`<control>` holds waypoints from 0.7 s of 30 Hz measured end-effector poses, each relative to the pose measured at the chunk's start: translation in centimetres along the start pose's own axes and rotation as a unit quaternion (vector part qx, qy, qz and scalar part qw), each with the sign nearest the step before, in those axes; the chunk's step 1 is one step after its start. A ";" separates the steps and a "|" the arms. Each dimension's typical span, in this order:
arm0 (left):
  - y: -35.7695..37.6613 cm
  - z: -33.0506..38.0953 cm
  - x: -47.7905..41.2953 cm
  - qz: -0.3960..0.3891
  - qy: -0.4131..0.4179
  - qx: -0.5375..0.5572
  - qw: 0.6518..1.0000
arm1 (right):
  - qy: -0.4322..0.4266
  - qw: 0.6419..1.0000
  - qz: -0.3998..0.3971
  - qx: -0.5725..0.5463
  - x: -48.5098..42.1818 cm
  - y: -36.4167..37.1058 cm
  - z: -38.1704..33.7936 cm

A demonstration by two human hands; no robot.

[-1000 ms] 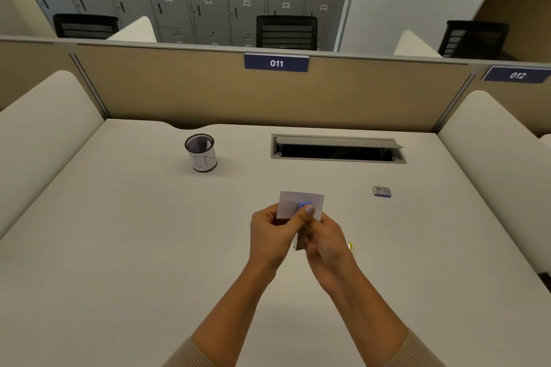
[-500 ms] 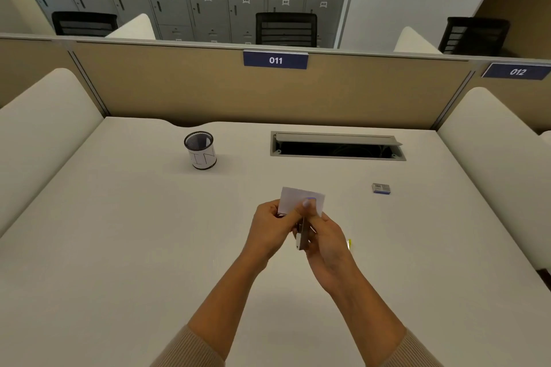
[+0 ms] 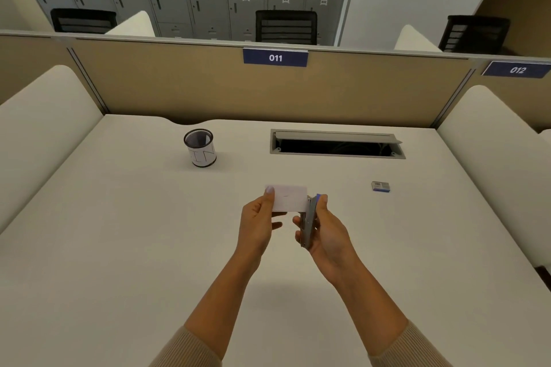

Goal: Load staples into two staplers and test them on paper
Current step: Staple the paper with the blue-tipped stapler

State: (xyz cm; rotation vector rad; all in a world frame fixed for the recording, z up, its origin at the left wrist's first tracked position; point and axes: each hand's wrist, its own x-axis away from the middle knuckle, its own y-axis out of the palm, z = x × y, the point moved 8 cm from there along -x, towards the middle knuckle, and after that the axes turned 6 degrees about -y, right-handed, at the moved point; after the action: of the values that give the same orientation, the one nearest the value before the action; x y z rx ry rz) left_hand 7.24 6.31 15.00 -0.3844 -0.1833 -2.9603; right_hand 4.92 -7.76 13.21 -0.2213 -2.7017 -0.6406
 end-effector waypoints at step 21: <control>-8.4 -2.5 -2.2 0.139 -0.015 -0.001 0.990 | -0.014 0.948 0.078 0.310 -8.0 -3.4 9.1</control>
State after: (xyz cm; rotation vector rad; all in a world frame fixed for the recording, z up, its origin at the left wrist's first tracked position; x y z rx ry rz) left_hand 7.33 14.45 11.17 -0.4186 -0.1185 -2.6829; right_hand 8.76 -7.12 1.30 -0.2705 -2.7188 0.2687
